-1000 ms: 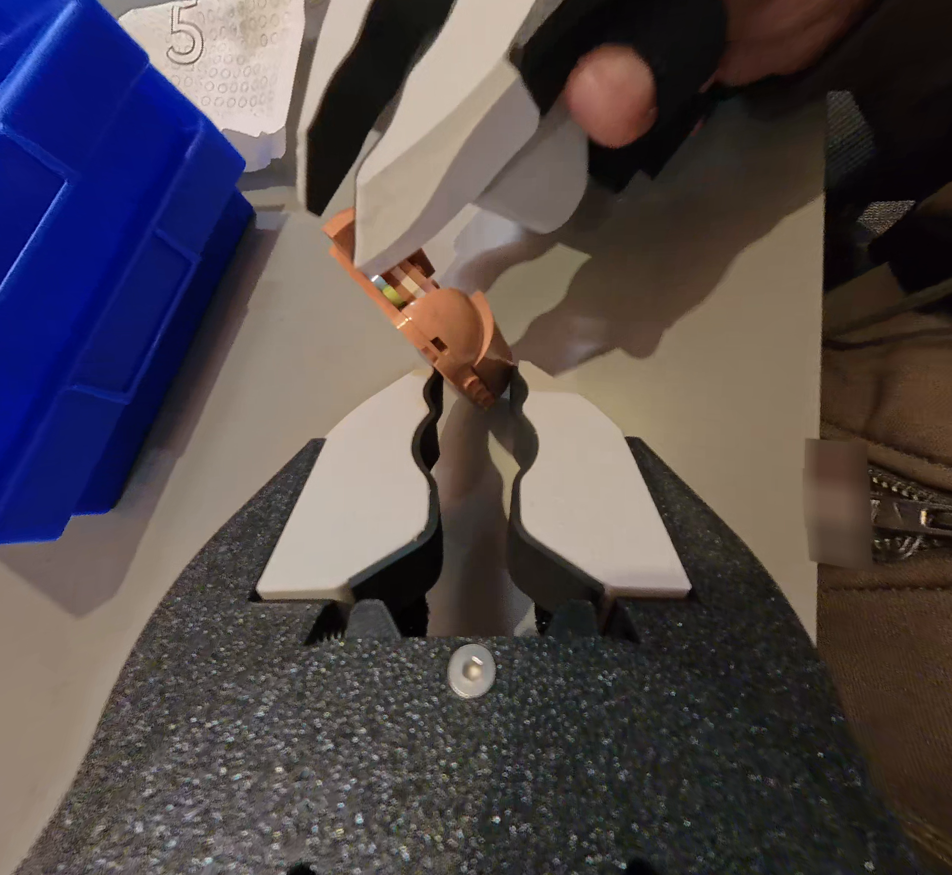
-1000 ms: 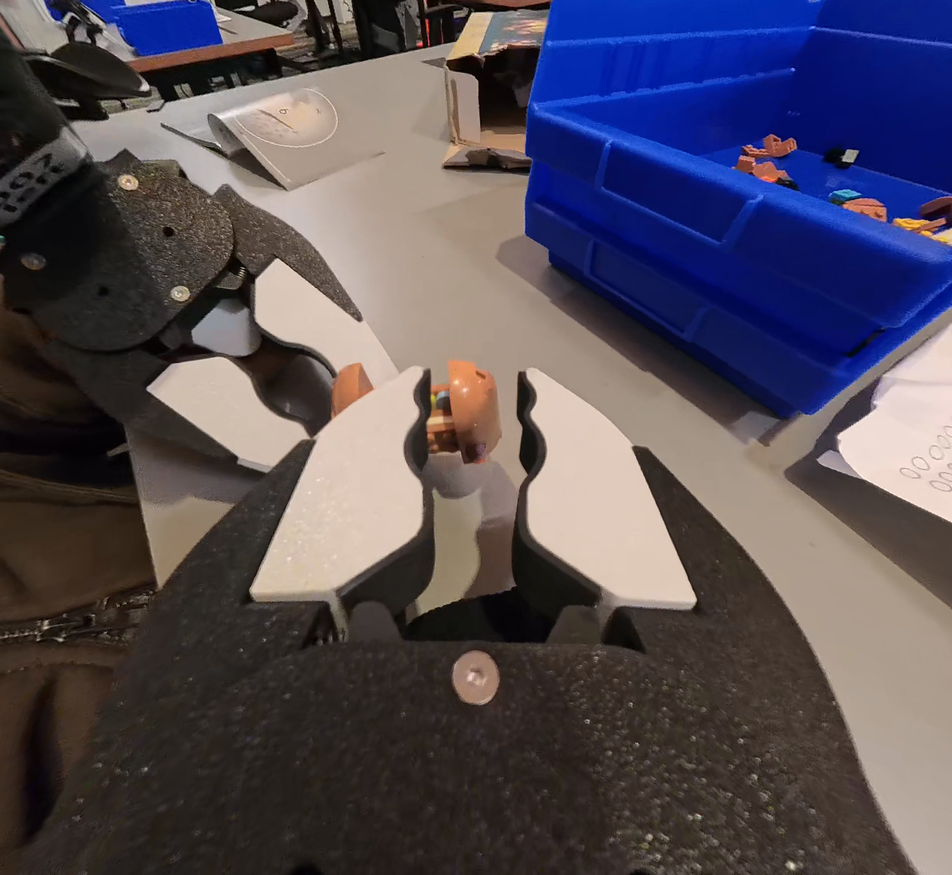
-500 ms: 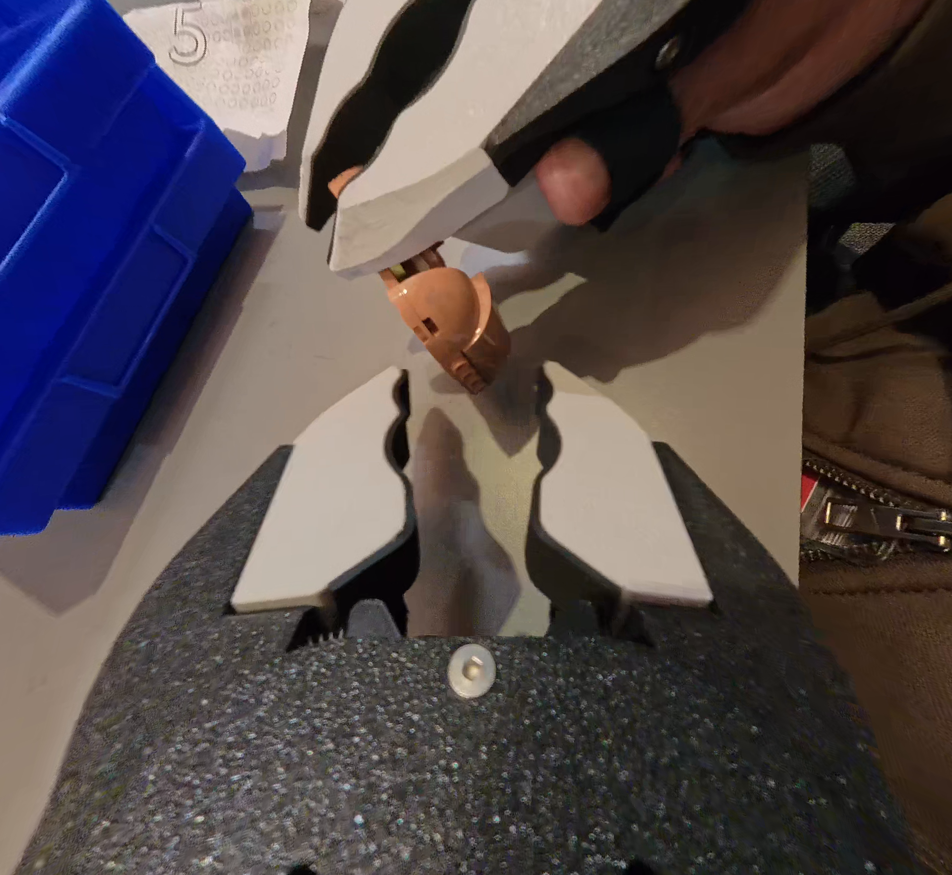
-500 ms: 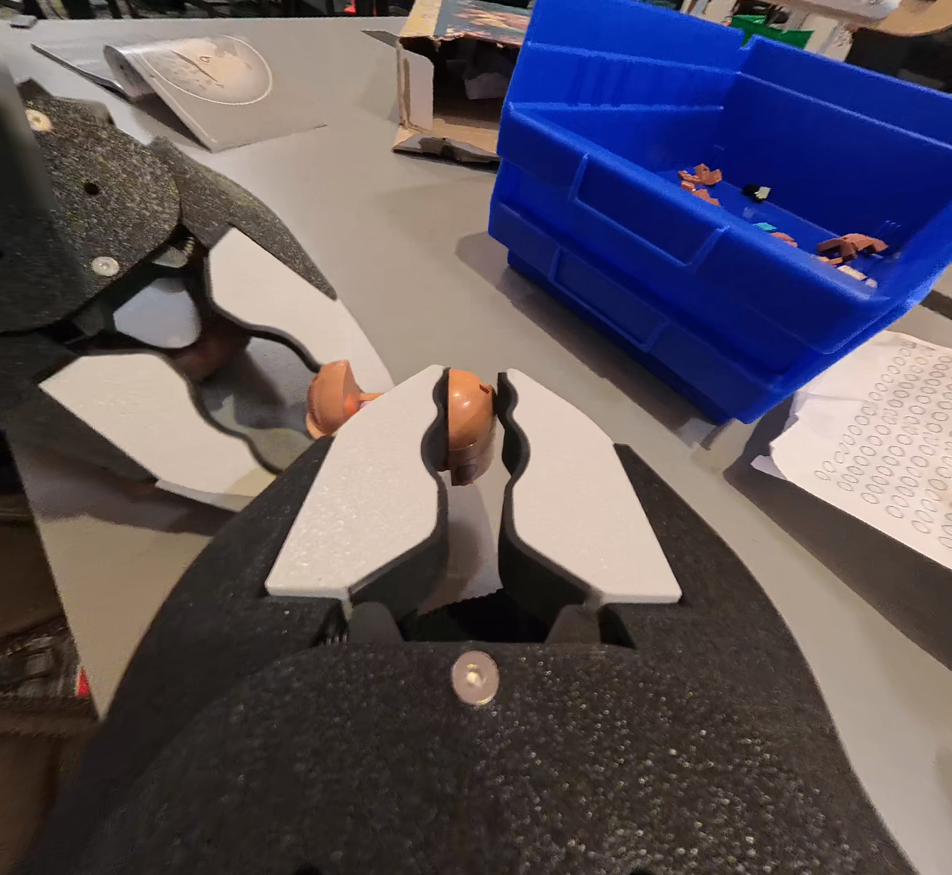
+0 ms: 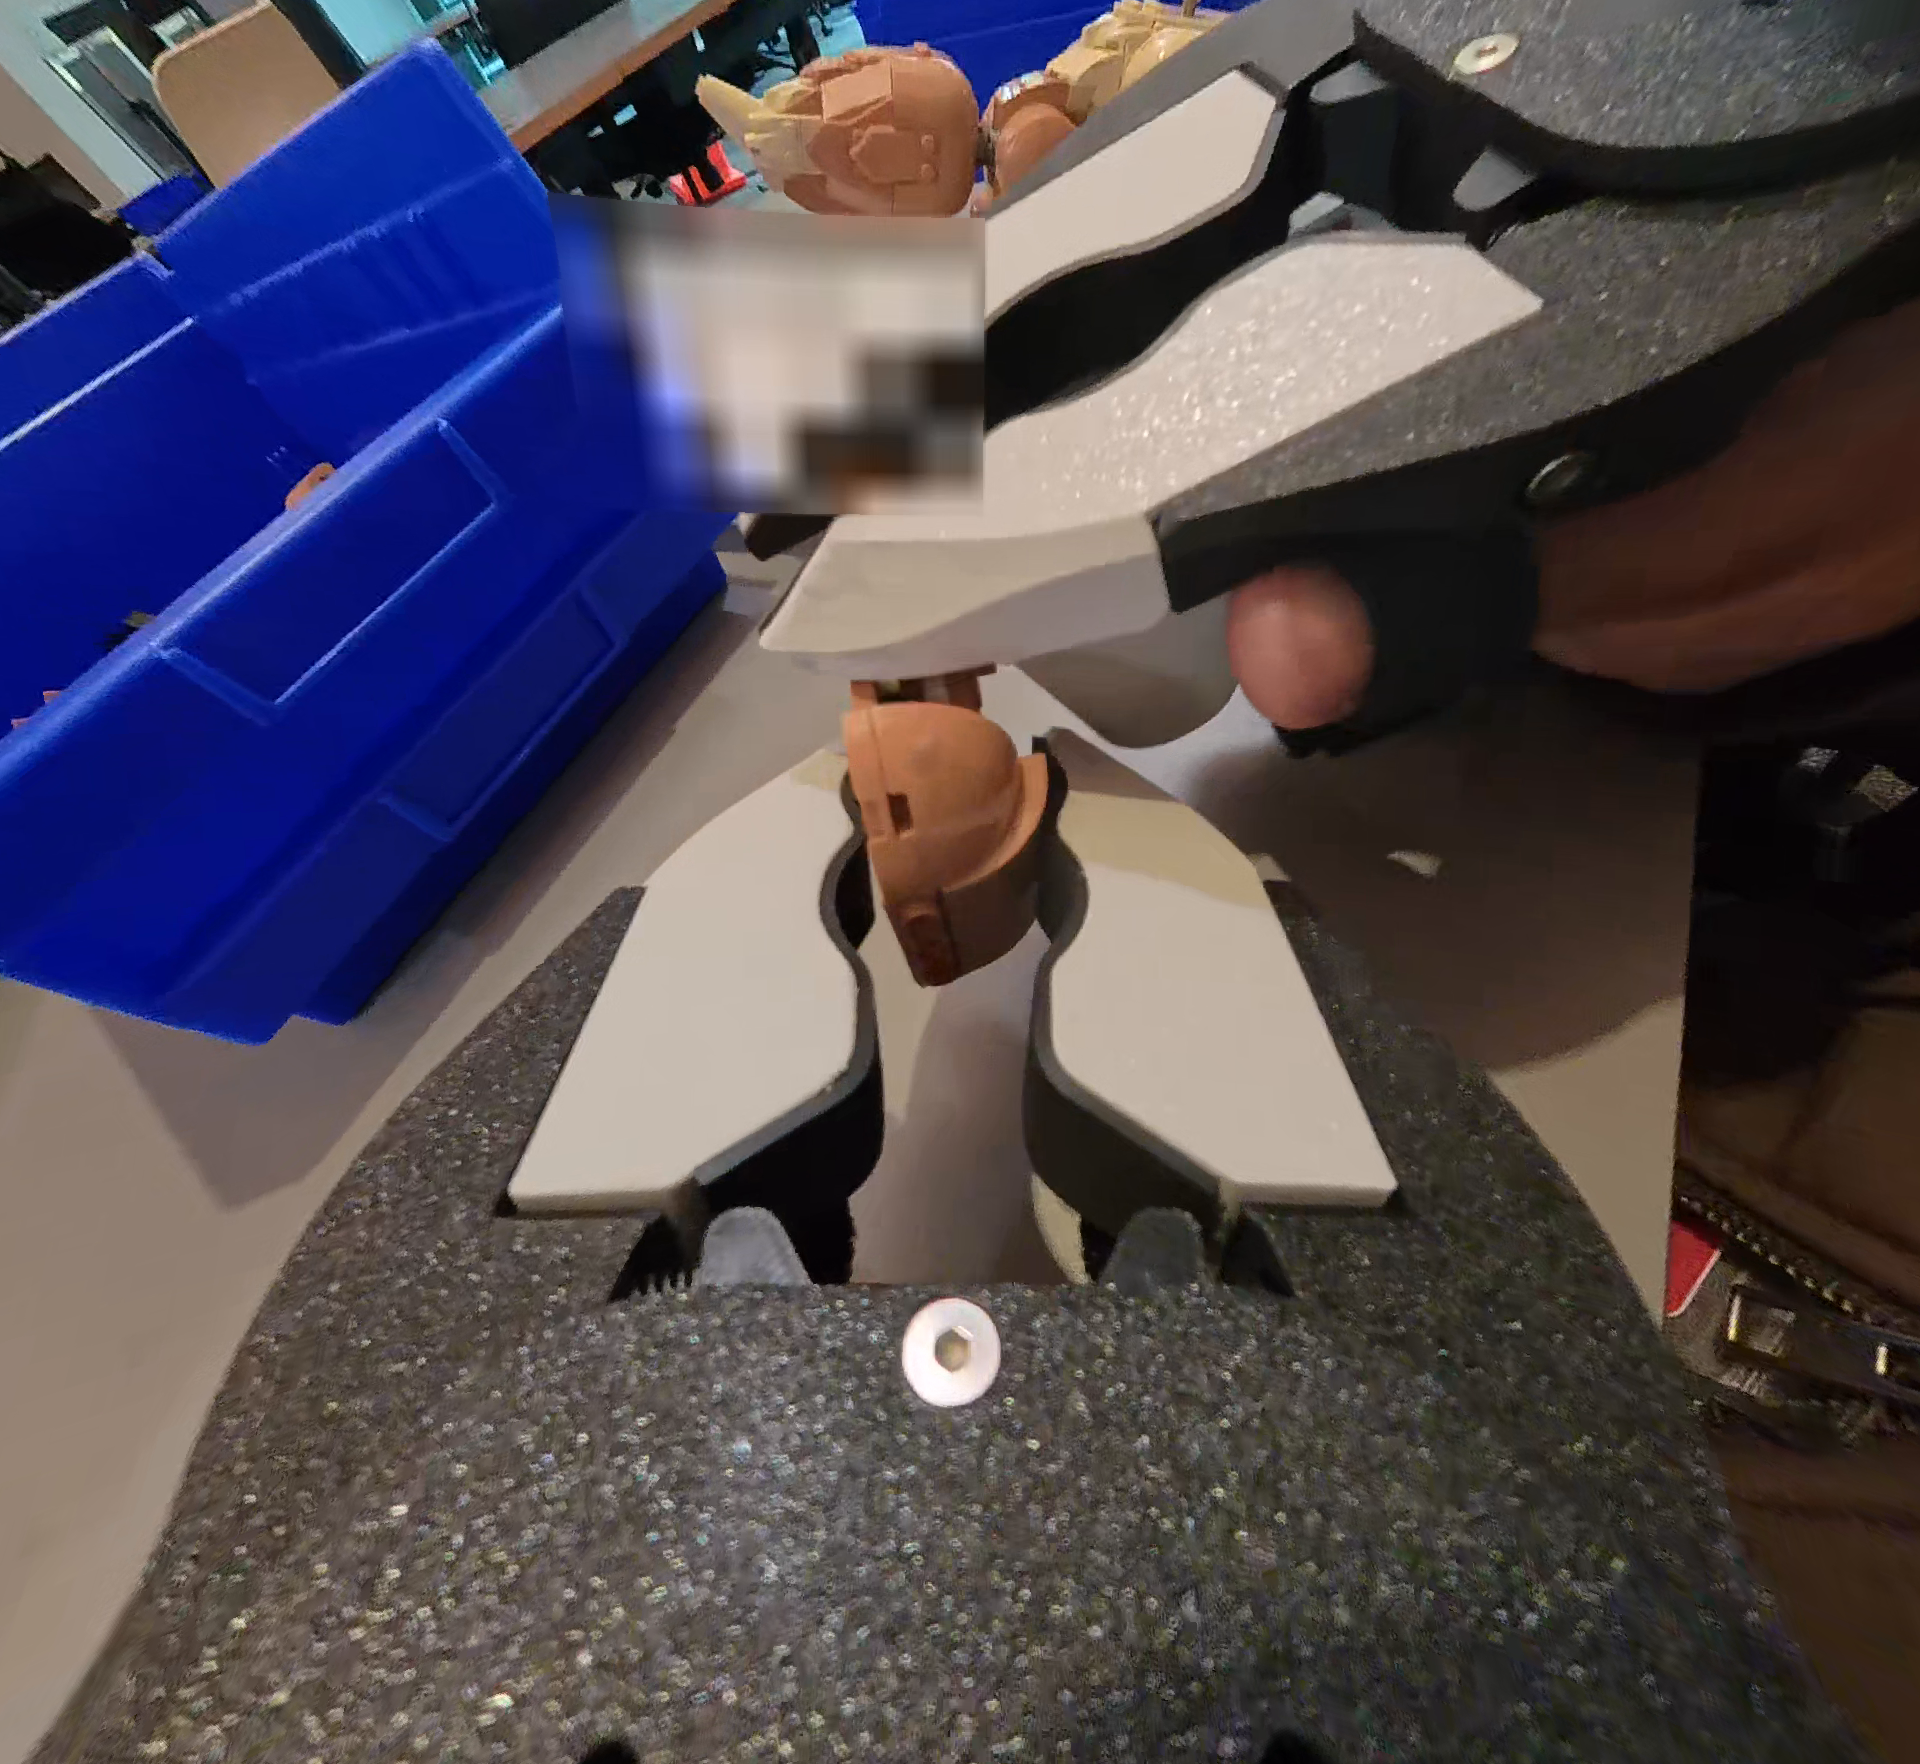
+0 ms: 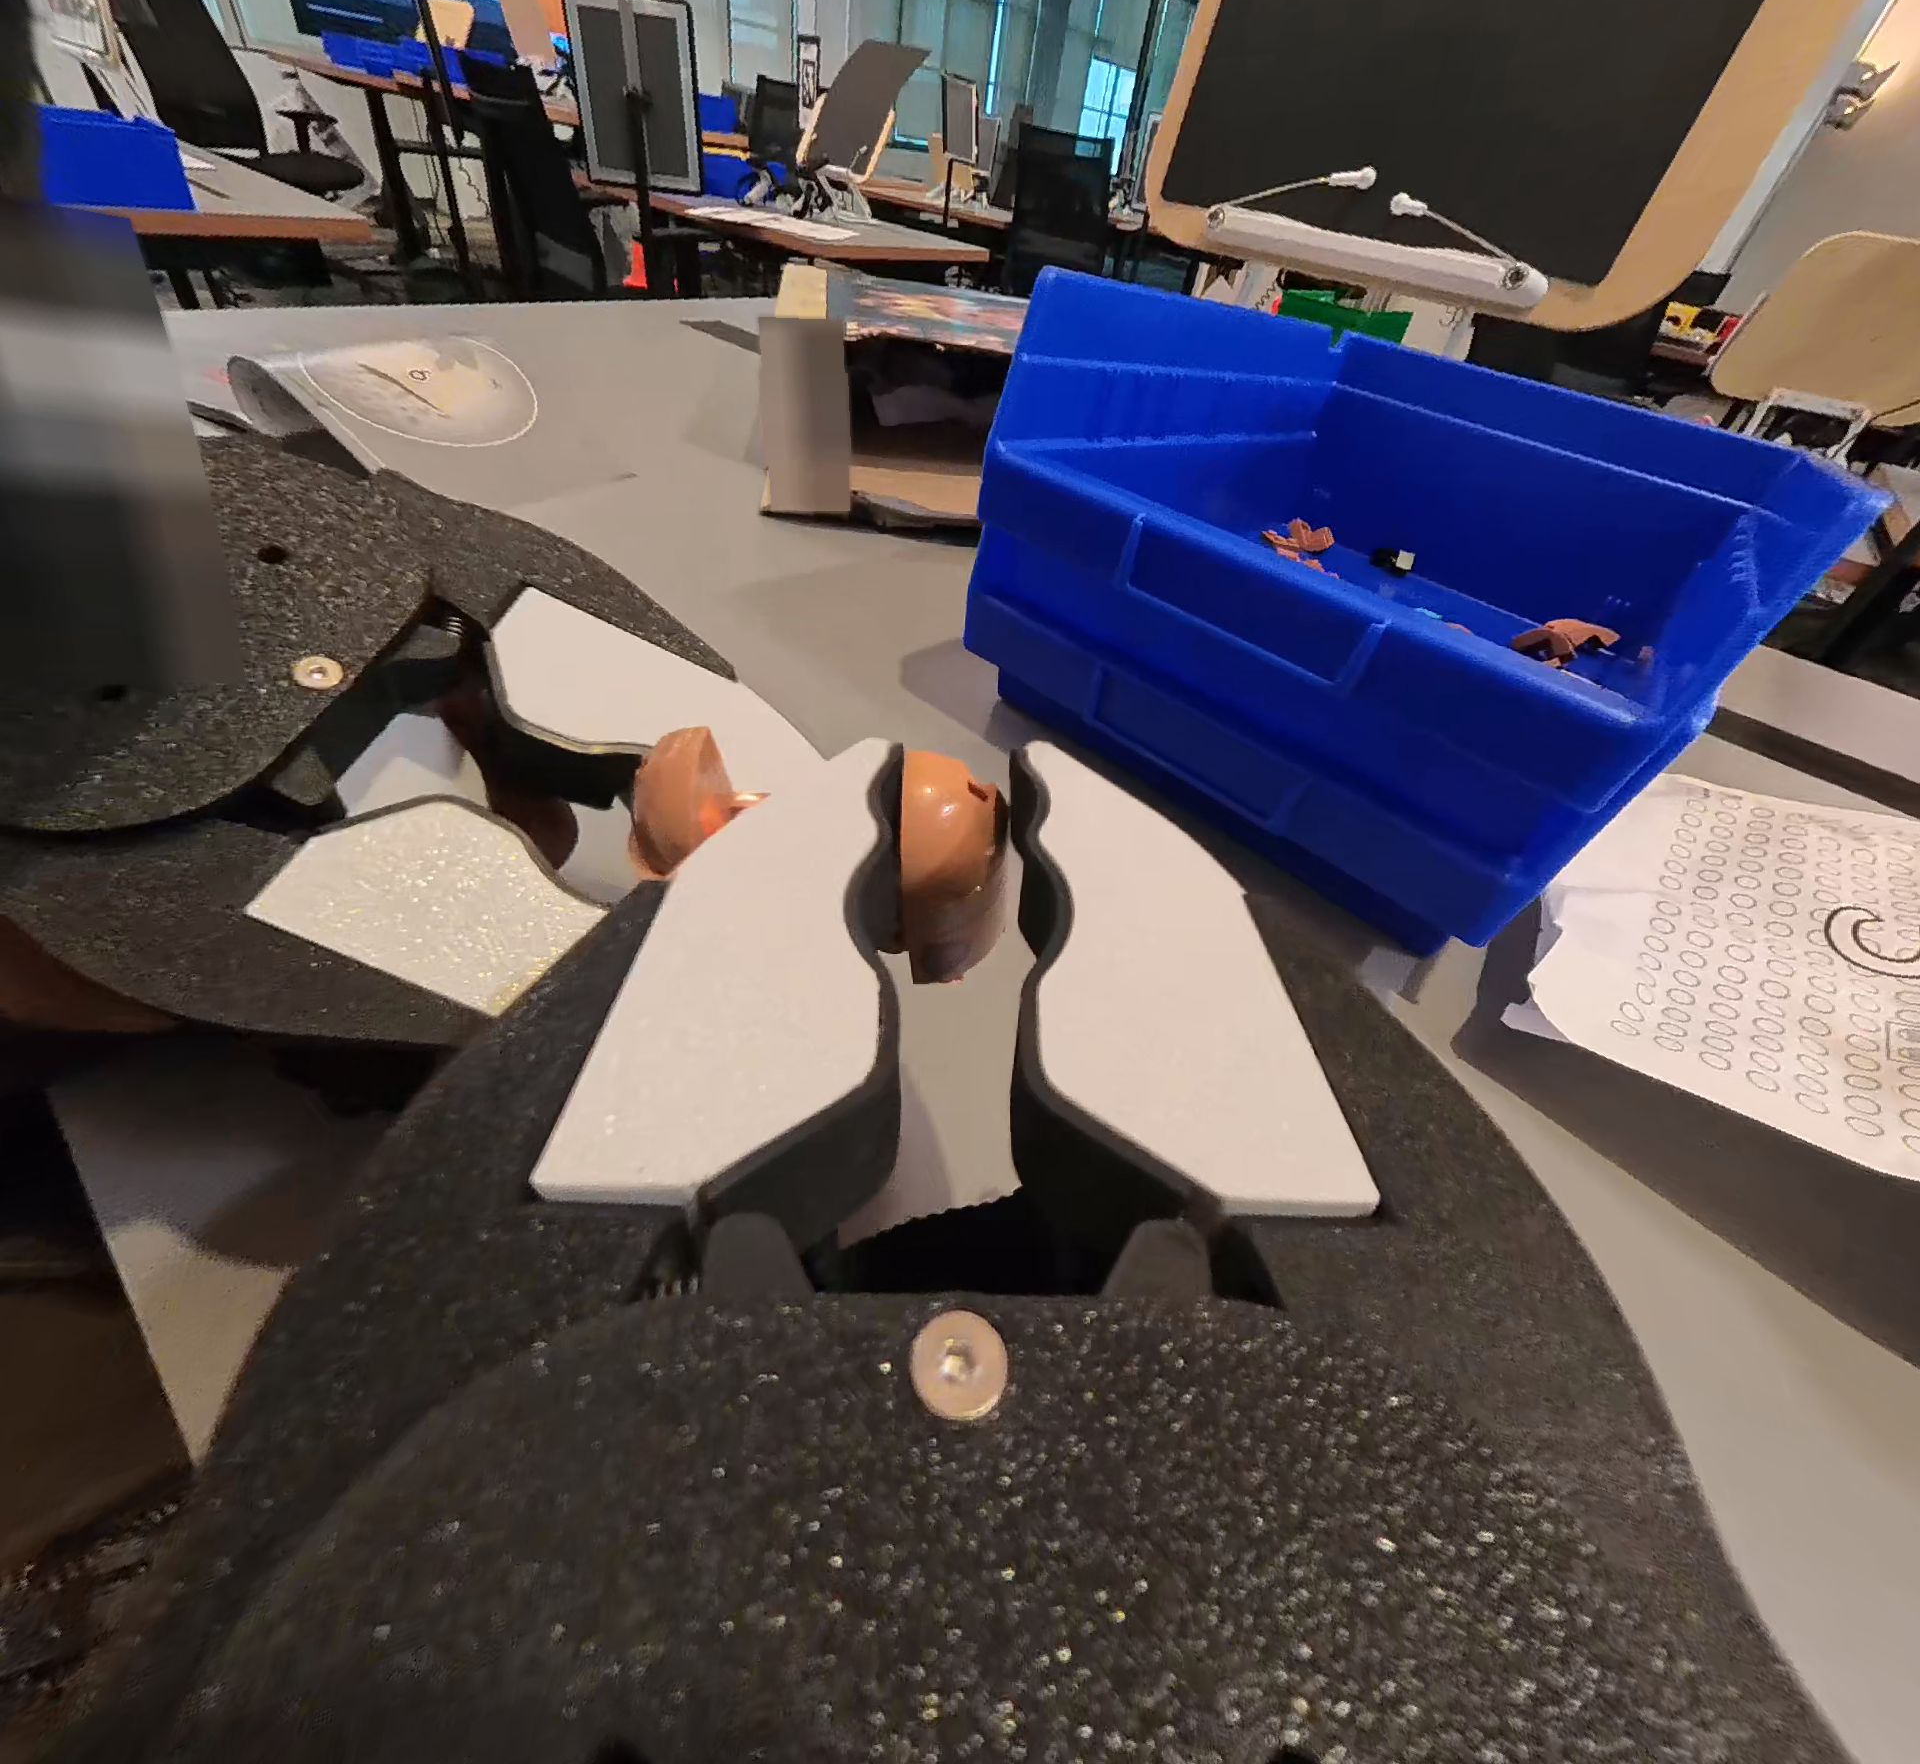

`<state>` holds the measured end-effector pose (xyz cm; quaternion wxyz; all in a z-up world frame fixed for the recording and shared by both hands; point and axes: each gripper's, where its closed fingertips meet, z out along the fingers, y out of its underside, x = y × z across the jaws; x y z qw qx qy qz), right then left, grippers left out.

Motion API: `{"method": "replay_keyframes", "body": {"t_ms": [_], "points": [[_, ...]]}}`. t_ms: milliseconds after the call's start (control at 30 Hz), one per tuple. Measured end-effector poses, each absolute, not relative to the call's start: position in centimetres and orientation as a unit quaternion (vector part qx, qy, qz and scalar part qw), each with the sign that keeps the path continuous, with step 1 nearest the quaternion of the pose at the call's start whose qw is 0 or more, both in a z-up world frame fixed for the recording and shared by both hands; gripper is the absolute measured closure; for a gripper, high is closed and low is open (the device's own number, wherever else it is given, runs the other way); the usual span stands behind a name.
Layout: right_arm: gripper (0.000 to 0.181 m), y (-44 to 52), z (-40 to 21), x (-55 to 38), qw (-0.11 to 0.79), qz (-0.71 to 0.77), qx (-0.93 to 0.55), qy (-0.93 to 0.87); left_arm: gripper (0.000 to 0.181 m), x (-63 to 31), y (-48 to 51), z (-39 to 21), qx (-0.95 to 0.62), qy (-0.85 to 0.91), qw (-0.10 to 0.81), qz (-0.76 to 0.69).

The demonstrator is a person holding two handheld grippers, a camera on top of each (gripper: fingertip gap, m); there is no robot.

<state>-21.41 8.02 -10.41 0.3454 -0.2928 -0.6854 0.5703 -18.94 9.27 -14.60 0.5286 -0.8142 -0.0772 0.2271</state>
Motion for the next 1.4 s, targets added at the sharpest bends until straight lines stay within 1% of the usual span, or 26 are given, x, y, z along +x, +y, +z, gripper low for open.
{"method": "replay_keyframes", "body": {"t_ms": [100, 433, 500, 567, 667, 933, 1400], "points": [[0.155, 7.9, -10.1, -21.3, 0.351, 0.576, -0.290, -0.679, 0.156, -18.9, 9.2, -14.2, -0.807, -0.071, 0.532, 0.247], [0.153, 7.7, -9.3, -21.0, 0.365, 0.591, -0.289, -0.659, 0.156, -18.9, 8.8, -13.3, -0.786, -0.086, 0.559, 0.249], [0.154, 7.8, -9.1, -20.9, 0.357, 0.601, -0.290, -0.653, 0.156, -18.7, 8.9, -13.0, -0.782, -0.079, 0.565, 0.250], [0.161, 7.6, -9.0, -20.8, 0.344, 0.611, -0.287, -0.653, 0.157, -18.5, 8.9, -12.9, -0.780, -0.074, 0.569, 0.250], [0.161, 7.5, -8.8, -20.6, 0.346, 0.611, -0.277, -0.656, 0.156, -18.4, 8.7, -12.7, -0.776, -0.072, 0.578, 0.243], [0.162, 7.0, -8.6, -19.3, 0.351, 0.599, -0.203, -0.691, 0.156, -17.0, 8.6, -12.5, -0.782, -0.034, 0.598, 0.171], [0.160, 6.4, -8.6, -17.7, 0.300, 0.619, -0.130, -0.714, 0.155, -15.5, 8.6, -12.6, -0.786, 0.003, 0.610, 0.100]]}}
